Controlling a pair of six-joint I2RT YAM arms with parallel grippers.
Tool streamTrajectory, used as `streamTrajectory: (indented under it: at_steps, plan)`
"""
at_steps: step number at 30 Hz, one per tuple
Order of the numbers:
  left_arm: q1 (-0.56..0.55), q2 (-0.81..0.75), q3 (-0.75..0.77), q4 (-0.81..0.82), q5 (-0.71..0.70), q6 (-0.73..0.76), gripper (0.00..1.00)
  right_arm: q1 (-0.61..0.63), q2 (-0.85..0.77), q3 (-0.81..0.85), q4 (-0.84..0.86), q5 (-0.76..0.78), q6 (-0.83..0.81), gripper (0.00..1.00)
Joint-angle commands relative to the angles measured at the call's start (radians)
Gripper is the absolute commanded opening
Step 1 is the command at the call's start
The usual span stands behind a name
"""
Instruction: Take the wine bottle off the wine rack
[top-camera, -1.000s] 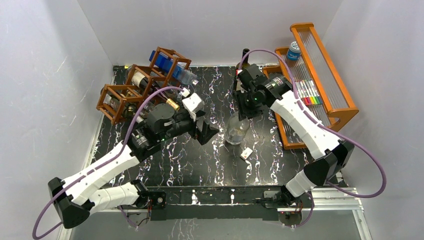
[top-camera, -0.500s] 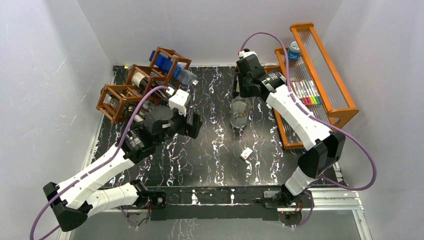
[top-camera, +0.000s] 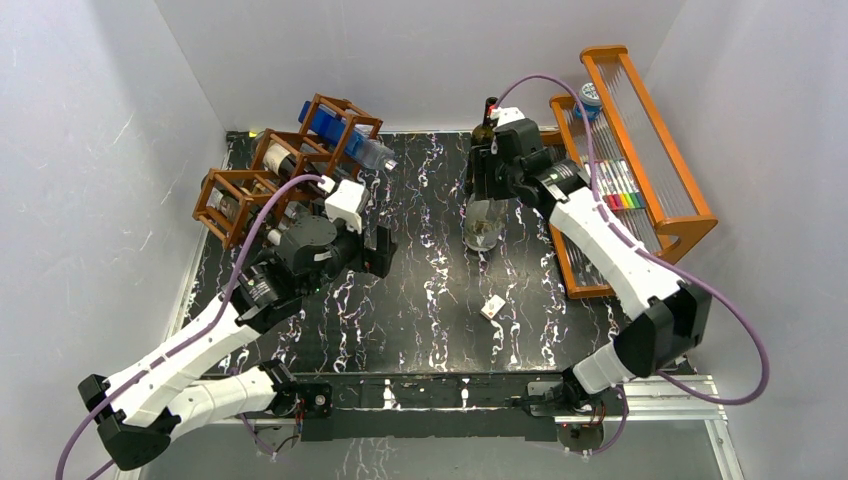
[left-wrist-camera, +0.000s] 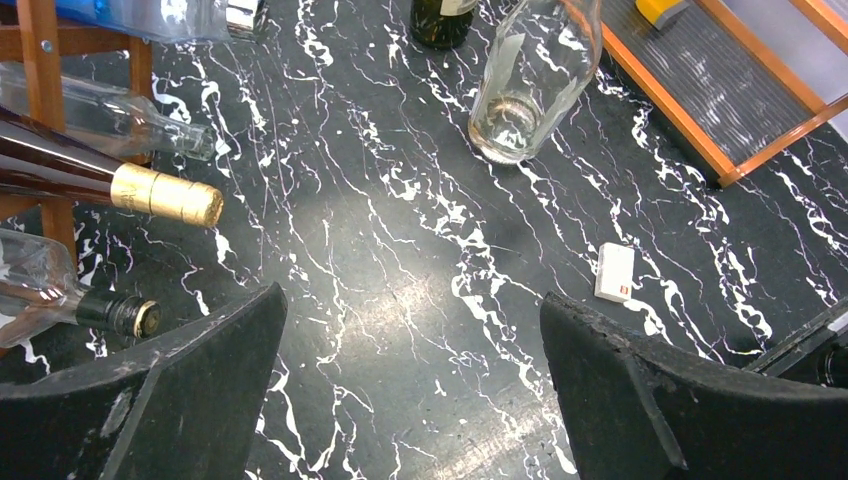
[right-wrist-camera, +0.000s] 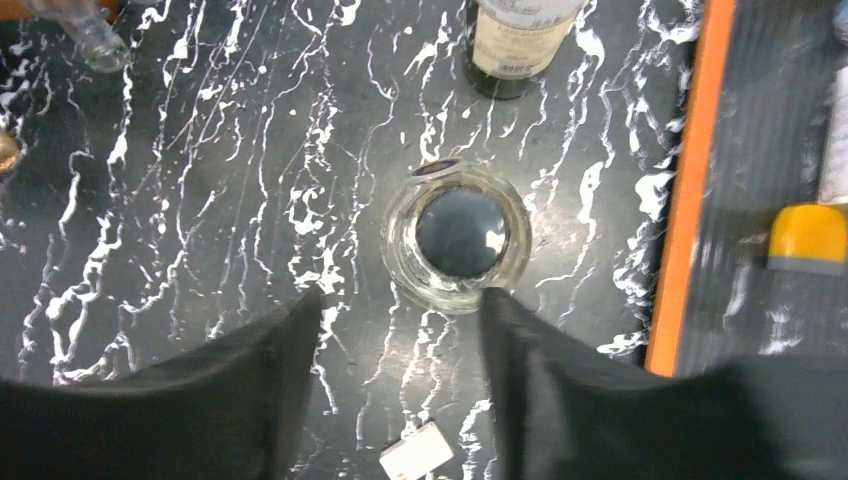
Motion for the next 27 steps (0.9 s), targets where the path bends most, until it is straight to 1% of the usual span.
streamTrajectory:
  at_steps: [1,4,6,8,10,12,14,18,21,22,27]
  plan:
    - [-0.002,0.029,-0.007,0.044,0.027,-0.007,0.98,0.001,-0.11,-0.101,0.126,0.028,-0.049,0.87]
    - [-0.002,0.076,0.025,0.046,0.05,-0.01,0.98,0.002,-0.108,-0.134,0.17,0.013,-0.063,0.9]
    - [-0.002,0.093,0.042,0.046,0.064,-0.012,0.98,0.002,-0.098,-0.137,0.189,0.044,-0.064,0.9]
    - [-0.002,0.094,0.051,0.037,0.06,-0.023,0.98,0.003,-0.082,-0.109,0.168,0.082,-0.064,0.9]
    - [-0.002,0.092,0.068,0.009,0.037,-0.045,0.98,0.002,-0.076,-0.079,0.142,0.08,-0.064,0.91]
    - [-0.002,0.095,0.083,-0.026,0.019,-0.066,0.98,0.003,-0.081,-0.051,0.125,0.032,-0.066,0.93]
    - [0.003,0.099,0.098,-0.063,0.0,-0.087,0.98,0.002,-0.096,-0.035,0.125,-0.049,-0.068,0.98]
    - [0.042,0.112,0.148,-0.135,-0.002,-0.12,0.98,0.002,-0.125,-0.022,0.15,-0.18,-0.057,0.98]
    - [0.109,0.11,0.166,-0.161,0.053,-0.131,0.98,0.011,-0.134,-0.017,0.187,-0.257,-0.045,0.98]
    - [0.147,0.114,0.172,-0.171,0.083,-0.133,0.98,0.022,-0.132,-0.009,0.189,-0.258,-0.046,0.98]
    - [0.407,0.169,0.235,-0.239,0.29,-0.109,0.98,0.074,-0.089,0.061,0.162,-0.286,-0.042,0.98]
